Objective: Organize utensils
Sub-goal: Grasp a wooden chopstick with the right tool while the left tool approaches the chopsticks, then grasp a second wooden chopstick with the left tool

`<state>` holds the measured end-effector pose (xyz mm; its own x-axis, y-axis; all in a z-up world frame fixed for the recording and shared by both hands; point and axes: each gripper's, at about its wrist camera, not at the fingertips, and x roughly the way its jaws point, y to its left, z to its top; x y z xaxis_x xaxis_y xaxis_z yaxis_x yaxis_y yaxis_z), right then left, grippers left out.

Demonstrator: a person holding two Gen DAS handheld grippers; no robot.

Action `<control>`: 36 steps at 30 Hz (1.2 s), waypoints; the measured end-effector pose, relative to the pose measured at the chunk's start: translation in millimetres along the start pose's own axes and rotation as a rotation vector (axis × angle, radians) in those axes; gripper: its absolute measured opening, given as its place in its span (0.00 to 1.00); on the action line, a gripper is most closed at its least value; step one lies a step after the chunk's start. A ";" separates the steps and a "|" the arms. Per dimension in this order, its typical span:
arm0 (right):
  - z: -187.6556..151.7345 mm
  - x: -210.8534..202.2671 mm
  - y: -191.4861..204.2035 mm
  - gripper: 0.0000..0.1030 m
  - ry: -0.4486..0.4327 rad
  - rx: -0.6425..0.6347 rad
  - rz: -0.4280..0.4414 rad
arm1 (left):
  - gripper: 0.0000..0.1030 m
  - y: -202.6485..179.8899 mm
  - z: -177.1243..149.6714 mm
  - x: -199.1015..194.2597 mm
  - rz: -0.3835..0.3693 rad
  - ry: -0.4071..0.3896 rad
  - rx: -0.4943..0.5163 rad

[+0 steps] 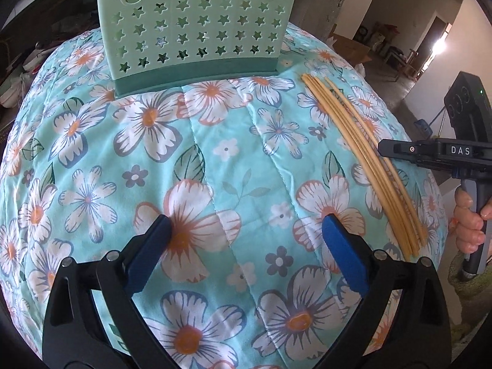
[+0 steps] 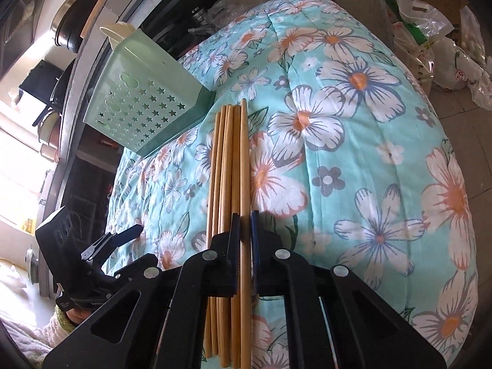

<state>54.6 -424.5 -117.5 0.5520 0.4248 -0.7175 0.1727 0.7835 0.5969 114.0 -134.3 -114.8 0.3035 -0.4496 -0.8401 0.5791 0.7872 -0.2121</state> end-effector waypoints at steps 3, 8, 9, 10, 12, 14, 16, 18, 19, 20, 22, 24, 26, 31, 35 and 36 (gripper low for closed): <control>-0.9 -9.0 -5.8 0.07 -0.015 0.018 0.001 | 0.92 12.4 -2.3 -8.8 -0.048 -0.013 -0.047; -3.2 -13.9 -12.8 0.07 -0.023 0.017 -0.034 | 0.92 29.7 -0.8 -13.1 -0.123 -0.029 -0.144; -3.3 -12.3 -14.1 0.07 -0.020 0.020 -0.031 | 0.92 31.0 -0.3 -13.5 -0.128 -0.025 -0.151; -3.5 -11.4 -14.7 0.07 -0.019 0.019 -0.032 | 0.92 32.0 0.7 -13.7 -0.129 -0.021 -0.156; -3.5 -10.7 -14.1 0.07 -0.021 0.010 -0.037 | 0.92 32.4 2.9 -13.5 -0.123 -0.011 -0.162; -3.9 -10.3 -13.4 0.07 -0.023 0.000 -0.042 | 0.92 31.3 6.8 -14.4 -0.114 -0.017 -0.177; -4.7 -9.7 -13.8 0.07 -0.025 -0.003 -0.040 | 0.92 25.0 11.1 -18.1 -0.128 -0.044 -0.176; -5.5 -8.9 -14.2 0.07 -0.024 -0.001 -0.035 | 0.92 12.6 15.2 -22.6 -0.152 -0.065 -0.141; -5.5 -8.8 -14.7 0.07 -0.024 0.001 -0.031 | 0.92 5.7 18.3 -23.1 -0.170 -0.070 -0.119; -6.5 -10.1 -16.3 0.07 -0.024 0.001 -0.028 | 0.92 -2.1 21.5 -23.2 -0.191 -0.072 -0.098; -6.9 -10.2 -16.6 0.07 -0.025 -0.003 -0.027 | 0.92 -17.3 27.4 -21.5 -0.229 -0.071 -0.064; -7.1 -10.4 -16.4 0.07 -0.025 -0.009 -0.029 | 0.84 -32.4 32.3 -18.9 -0.268 -0.071 -0.037; -7.5 -10.5 -16.8 0.07 -0.024 -0.012 -0.029 | 0.73 -45.4 37.5 -13.9 -0.295 -0.057 -0.008; -6.9 -10.1 -17.2 0.07 -0.021 -0.012 -0.022 | 0.50 -68.2 46.6 4.8 -0.323 -0.026 0.040; -6.6 -9.9 -17.9 0.07 -0.021 -0.012 -0.017 | 0.36 -72.4 52.1 21.1 -0.337 0.002 0.019; -6.6 -9.9 -18.0 0.07 -0.021 -0.011 -0.016 | 0.32 -71.8 52.9 24.3 -0.340 0.009 0.009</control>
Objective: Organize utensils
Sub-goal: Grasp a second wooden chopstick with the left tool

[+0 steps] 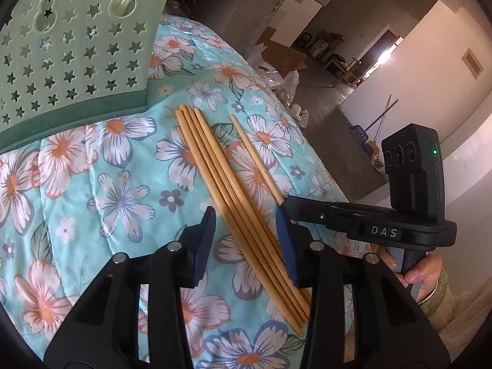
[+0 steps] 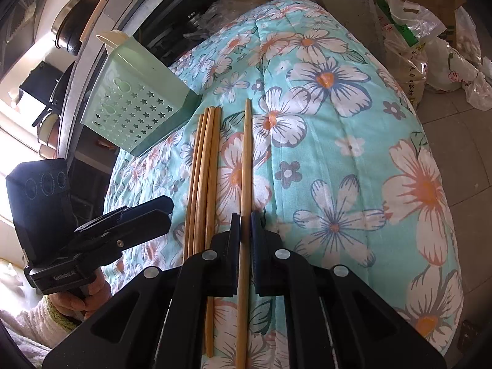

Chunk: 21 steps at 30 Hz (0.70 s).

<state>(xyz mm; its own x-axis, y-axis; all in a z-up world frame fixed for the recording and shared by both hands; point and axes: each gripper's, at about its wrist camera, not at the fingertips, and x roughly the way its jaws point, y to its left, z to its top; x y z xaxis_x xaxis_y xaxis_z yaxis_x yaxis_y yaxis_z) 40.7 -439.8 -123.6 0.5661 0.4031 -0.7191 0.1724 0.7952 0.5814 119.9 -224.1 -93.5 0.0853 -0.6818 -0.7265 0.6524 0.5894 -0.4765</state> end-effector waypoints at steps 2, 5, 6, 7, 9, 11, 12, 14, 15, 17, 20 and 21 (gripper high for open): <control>-0.1 0.0 -0.1 0.07 0.000 0.001 0.001 | 0.29 5.1 0.3 4.2 -0.003 0.008 -0.023; -0.1 0.0 -0.3 0.07 0.000 0.002 0.005 | 0.23 13.5 0.1 8.5 -0.008 0.019 -0.064; -0.2 0.1 -0.2 0.07 0.000 0.003 0.005 | 0.22 16.3 -0.1 9.7 -0.013 0.023 -0.077; 0.0 0.2 -0.3 0.07 0.001 0.003 0.006 | 0.21 18.5 -0.1 11.3 -0.021 0.026 -0.092; 0.0 0.2 -0.4 0.07 0.001 0.002 0.008 | 0.18 22.3 -0.7 13.9 -0.036 0.031 -0.114; 0.0 0.1 -0.6 0.07 0.002 0.003 0.008 | 0.16 24.7 -0.7 17.8 -0.049 0.038 -0.134; 0.0 0.1 -0.5 0.07 0.001 0.003 0.008 | 0.13 25.8 -1.7 19.2 -0.053 0.040 -0.144; 0.1 0.1 -0.8 0.07 0.001 0.003 0.008 | 0.12 28.4 -1.8 21.8 -0.065 0.041 -0.166; 0.3 0.1 -0.7 0.07 0.001 0.003 0.008 | 0.10 30.4 -3.2 19.8 -0.071 0.038 -0.175; 0.3 0.3 -0.6 0.07 0.002 0.003 0.008 | 0.09 32.4 -3.2 20.4 -0.080 0.034 -0.187; 0.4 0.4 -0.7 0.07 0.002 0.001 0.007 | 0.09 33.4 -3.8 18.0 -0.093 0.032 -0.199; 0.2 0.4 -1.0 0.07 0.002 0.003 0.007 | 0.08 34.4 -4.4 16.2 -0.094 0.030 -0.202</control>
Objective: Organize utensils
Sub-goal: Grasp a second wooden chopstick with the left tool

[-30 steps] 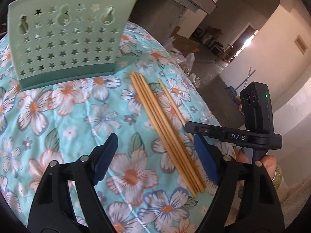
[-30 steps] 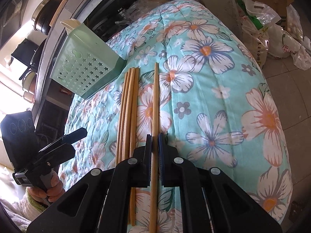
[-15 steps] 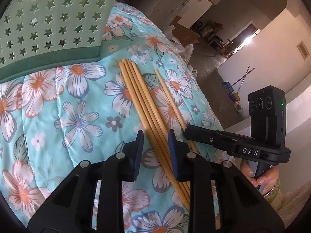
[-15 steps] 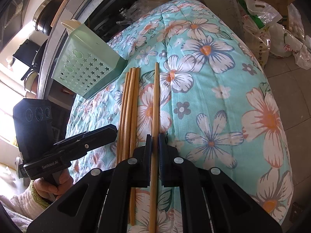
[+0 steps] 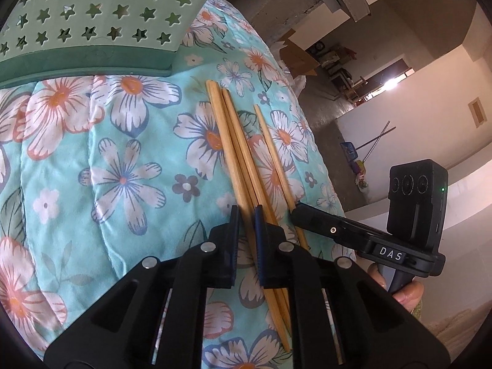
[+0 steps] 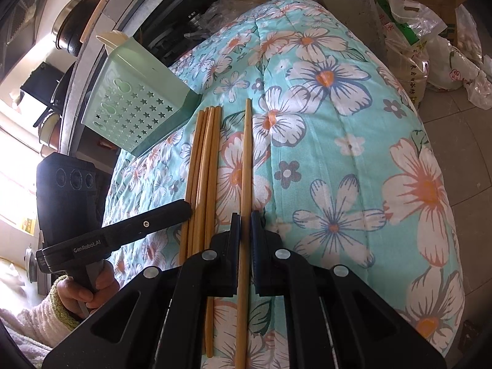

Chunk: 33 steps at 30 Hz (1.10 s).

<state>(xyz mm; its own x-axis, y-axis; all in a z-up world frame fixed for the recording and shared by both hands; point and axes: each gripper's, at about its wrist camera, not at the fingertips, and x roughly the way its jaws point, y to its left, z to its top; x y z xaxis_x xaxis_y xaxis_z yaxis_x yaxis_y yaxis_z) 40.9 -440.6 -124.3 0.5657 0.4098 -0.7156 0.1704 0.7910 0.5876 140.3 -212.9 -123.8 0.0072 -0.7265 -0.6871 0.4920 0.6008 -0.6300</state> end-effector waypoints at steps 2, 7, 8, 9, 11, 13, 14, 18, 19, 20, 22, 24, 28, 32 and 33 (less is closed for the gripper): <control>0.1 0.2 0.1 0.07 0.001 0.001 -0.001 | 0.07 1.1 -0.2 -1.3 -0.007 -0.005 -0.011; -0.1 1.2 1.5 0.07 0.002 -0.001 -0.008 | 0.05 4.0 -4.0 -17.4 -0.014 -0.032 -0.032; -0.1 1.5 1.7 0.07 0.002 -0.002 -0.009 | 0.05 5.1 -4.8 -20.7 -0.015 -0.041 -0.038; 0.1 1.9 2.2 0.07 0.002 -0.002 -0.011 | 0.05 6.9 -5.8 -24.4 -0.013 -0.047 -0.043; 0.1 2.5 2.9 0.07 0.003 -0.002 -0.013 | 0.05 11.1 -8.1 -31.4 -0.007 -0.059 -0.061; 0.4 2.7 3.2 0.07 0.004 -0.003 -0.016 | 0.05 16.3 -11.2 -38.7 0.001 -0.071 -0.083; 0.5 3.0 3.8 0.07 0.004 -0.004 -0.018 | 0.05 19.2 -13.5 -43.2 0.006 -0.076 -0.093; 1.1 3.8 4.3 0.07 0.005 -0.004 -0.021 | 0.05 30.9 -20.8 -54.4 0.037 -0.095 -0.143; 1.1 3.9 4.5 0.07 0.006 -0.005 -0.023 | 0.05 33.6 -22.9 -56.5 0.050 -0.099 -0.146; 1.2 4.0 4.8 0.07 0.006 -0.006 -0.025 | 0.05 36.3 -25.5 -58.7 0.061 -0.101 -0.153; 1.6 4.6 5.4 0.07 0.008 -0.009 -0.028 | 0.05 39.5 -29.8 -60.6 0.082 -0.093 -0.153; 2.0 4.8 4.9 0.07 0.011 -0.011 -0.030 | 0.06 41.1 -32.3 -61.0 0.106 -0.086 -0.144; 3.1 6.0 8.1 0.07 0.023 -0.023 -0.045 | 0.13 37.9 -26.0 -63.7 0.138 -0.078 -0.092; 5.5 5.4 14.1 0.09 0.041 -0.059 -0.073 | 0.20 32.3 -6.2 -62.1 0.156 -0.068 -0.017; 6.7 4.7 15.3 0.10 0.047 -0.066 -0.077 | 0.20 31.9 -1.2 -61.1 0.166 -0.065 -0.004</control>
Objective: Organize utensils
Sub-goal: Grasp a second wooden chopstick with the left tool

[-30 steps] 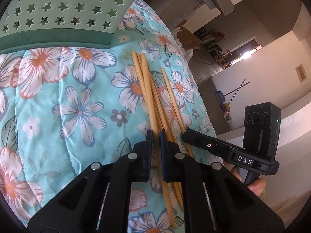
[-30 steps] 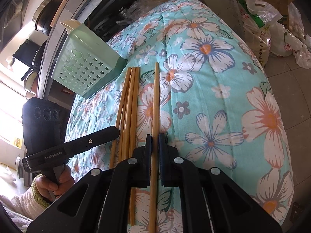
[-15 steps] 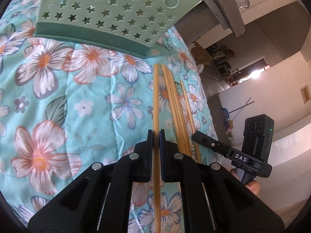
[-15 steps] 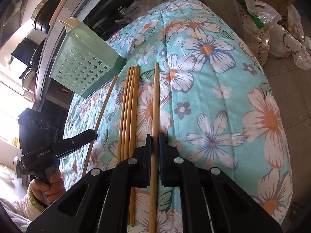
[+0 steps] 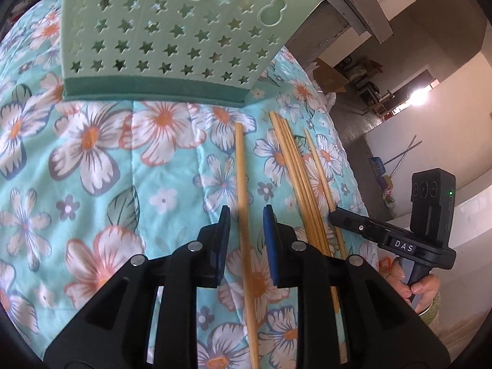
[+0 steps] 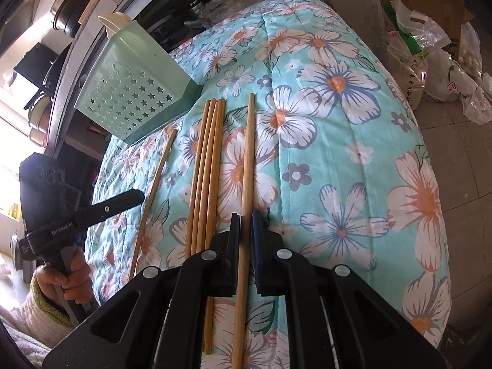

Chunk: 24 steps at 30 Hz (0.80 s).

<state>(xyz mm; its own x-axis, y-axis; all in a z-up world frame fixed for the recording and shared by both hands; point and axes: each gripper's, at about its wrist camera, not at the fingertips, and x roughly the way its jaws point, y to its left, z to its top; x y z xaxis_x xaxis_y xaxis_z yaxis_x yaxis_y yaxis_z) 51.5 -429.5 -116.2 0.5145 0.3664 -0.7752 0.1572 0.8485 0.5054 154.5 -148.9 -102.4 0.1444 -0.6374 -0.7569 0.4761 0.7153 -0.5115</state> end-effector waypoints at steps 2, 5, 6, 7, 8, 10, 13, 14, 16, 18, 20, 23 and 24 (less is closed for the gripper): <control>4.3 -1.1 1.9 0.16 0.012 -0.012 -0.007 | 0.20 -2.0 11.8 3.1 0.021 0.007 0.032; 13.3 -3.1 5.5 0.21 0.008 -0.038 -0.032 | 0.20 -7.7 26.5 8.8 0.050 0.032 0.092; 17.2 -3.5 6.8 0.22 0.005 -0.045 -0.039 | 0.20 -10.9 30.9 12.2 0.061 0.040 0.114; 20.4 -3.7 7.6 0.22 0.002 -0.050 -0.044 | 0.20 -12.9 34.3 15.5 0.068 0.048 0.132; 24.5 -3.0 8.3 0.22 0.000 -0.054 -0.052 | 0.20 -14.0 36.5 18.4 0.075 0.055 0.142; 34.0 -0.9 9.2 0.22 -0.003 -0.063 -0.068 | 0.20 -15.5 41.6 25.4 0.089 0.074 0.157; 47.8 4.8 10.0 0.22 -0.004 -0.082 -0.088 | 0.20 -17.7 47.1 34.9 0.108 0.091 0.174; 52.3 6.8 10.5 0.22 -0.004 -0.086 -0.093 | 0.20 -18.2 48.5 36.9 0.112 0.095 0.177; 60.9 11.3 11.7 0.22 -0.002 -0.100 -0.096 | 0.20 -19.5 48.3 40.0 0.120 0.098 0.185; 67.9 17.0 13.8 0.22 0.004 -0.113 -0.102 | 0.20 -19.5 49.7 42.5 0.127 0.103 0.185; 72.0 23.4 15.8 0.22 0.013 -0.128 -0.108 | 0.20 -18.4 51.0 43.3 0.135 0.106 0.189; 77.8 32.4 15.8 0.22 0.024 -0.137 -0.122 | 0.20 -21.1 53.2 46.7 0.152 0.111 0.202; 79.5 34.2 15.6 0.22 0.024 -0.137 -0.126 | 0.20 -22.0 54.3 48.3 0.157 0.113 0.206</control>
<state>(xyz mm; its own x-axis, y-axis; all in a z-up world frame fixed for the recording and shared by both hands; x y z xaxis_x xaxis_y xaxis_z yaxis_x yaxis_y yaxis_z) 138.6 -434.2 -104.7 0.4772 0.2621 -0.8388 0.1018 0.9316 0.3490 198.1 -211.0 -105.6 0.1384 -0.4795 -0.8666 0.6238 0.7218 -0.2998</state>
